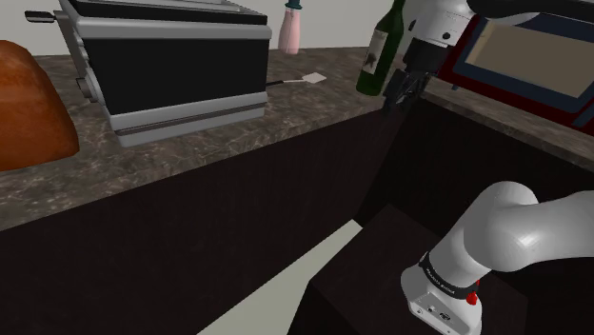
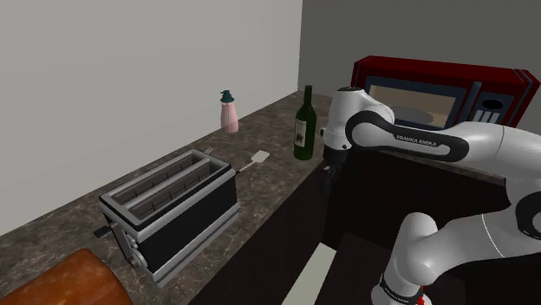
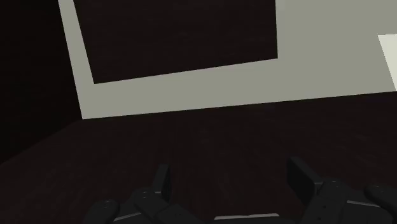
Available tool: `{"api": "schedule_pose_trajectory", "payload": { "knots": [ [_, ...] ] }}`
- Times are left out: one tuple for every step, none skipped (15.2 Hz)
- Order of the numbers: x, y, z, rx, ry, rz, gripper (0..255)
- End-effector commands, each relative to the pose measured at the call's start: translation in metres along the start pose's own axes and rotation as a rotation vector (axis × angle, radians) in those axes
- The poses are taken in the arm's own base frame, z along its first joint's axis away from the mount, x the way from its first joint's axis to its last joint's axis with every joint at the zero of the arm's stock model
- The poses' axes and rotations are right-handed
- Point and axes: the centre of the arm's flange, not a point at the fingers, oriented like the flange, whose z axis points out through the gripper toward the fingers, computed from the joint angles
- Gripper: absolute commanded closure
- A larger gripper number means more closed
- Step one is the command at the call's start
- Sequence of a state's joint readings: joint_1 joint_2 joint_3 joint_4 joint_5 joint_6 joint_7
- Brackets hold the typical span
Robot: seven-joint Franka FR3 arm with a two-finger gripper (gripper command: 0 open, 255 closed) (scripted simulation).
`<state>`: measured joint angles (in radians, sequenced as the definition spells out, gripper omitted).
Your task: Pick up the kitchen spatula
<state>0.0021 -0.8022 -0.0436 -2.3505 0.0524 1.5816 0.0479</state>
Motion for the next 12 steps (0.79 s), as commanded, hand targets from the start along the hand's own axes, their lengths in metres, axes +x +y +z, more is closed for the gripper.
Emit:
{"api": "schedule_pose_trajectory", "payload": {
  "knots": [
    [0.000, 0.000, 0.000, 0.000, 0.000, 0.000, 0],
    [0.009, -0.010, 0.000, -0.001, 0.000, 0.051, 0],
    [0.018, -0.019, 0.001, -0.002, -0.001, 0.103, 0],
    [0.028, -0.028, 0.001, -0.004, -0.001, 0.154, 0],
    [0.039, -0.037, 0.001, -0.005, -0.001, 0.205, 0],
    [0.049, -0.045, 0.001, -0.006, -0.001, 0.257, 0],
    [0.060, -0.052, 0.002, -0.007, -0.002, 0.308, 0],
    [0.072, -0.059, 0.002, -0.009, -0.002, 0.359, 0],
    [0.084, -0.065, 0.002, -0.010, -0.002, 0.411, 0],
    [0.096, -0.071, 0.003, -0.011, -0.002, 0.462, 0],
    [0.108, -0.076, 0.003, -0.012, -0.003, 0.514, 0],
    [0.121, -0.080, 0.004, -0.014, -0.003, 0.565, 0]
  ]
}}
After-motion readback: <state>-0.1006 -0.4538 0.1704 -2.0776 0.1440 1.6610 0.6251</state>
